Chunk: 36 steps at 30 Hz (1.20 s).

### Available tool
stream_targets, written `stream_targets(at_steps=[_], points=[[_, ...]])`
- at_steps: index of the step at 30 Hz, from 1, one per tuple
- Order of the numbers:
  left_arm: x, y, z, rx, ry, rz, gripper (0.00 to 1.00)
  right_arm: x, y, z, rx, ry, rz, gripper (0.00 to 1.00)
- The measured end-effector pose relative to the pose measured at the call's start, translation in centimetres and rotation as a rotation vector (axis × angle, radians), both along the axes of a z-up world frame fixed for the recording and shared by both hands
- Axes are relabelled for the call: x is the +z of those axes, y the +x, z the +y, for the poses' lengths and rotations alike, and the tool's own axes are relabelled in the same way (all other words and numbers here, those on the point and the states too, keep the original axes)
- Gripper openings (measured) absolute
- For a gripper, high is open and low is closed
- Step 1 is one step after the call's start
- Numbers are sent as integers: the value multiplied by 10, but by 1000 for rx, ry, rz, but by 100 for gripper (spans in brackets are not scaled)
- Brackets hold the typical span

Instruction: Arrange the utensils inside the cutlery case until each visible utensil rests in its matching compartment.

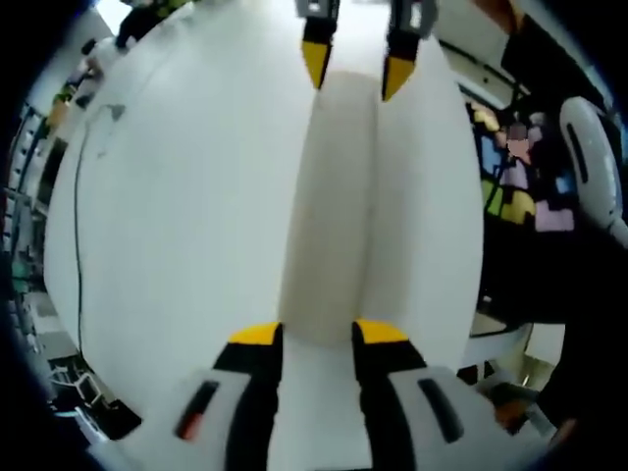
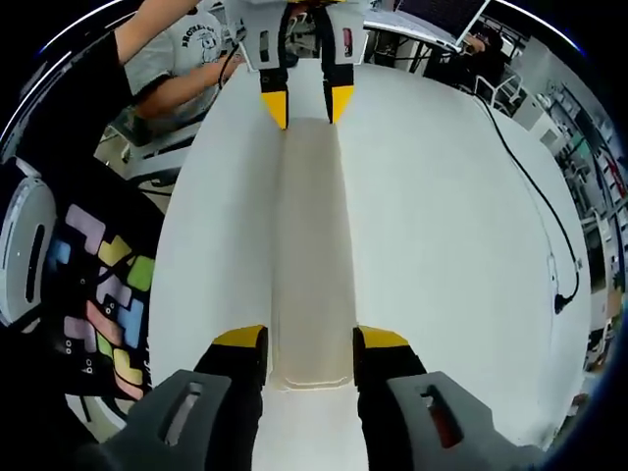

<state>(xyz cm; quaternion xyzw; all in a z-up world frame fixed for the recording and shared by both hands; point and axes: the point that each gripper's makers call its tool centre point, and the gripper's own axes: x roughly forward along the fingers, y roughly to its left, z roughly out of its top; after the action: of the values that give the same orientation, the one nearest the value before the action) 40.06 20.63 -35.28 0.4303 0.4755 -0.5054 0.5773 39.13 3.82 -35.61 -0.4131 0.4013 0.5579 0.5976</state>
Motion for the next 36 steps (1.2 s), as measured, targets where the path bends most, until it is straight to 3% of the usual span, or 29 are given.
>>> stream_targets(at_steps=[9, 23, 36], points=[[-10, -2, -9, -47, 3, -6, 44, -12, 2, -1, 8, -8, 3, 44], [-25, -1, -17, -65, 1, -2, 44, -28, 1, -3, 15, -22, 14, 44], [-32, -1, -17, -48, 14, 17, 44, -29, 0, -3, 13, -28, 43, 44]])
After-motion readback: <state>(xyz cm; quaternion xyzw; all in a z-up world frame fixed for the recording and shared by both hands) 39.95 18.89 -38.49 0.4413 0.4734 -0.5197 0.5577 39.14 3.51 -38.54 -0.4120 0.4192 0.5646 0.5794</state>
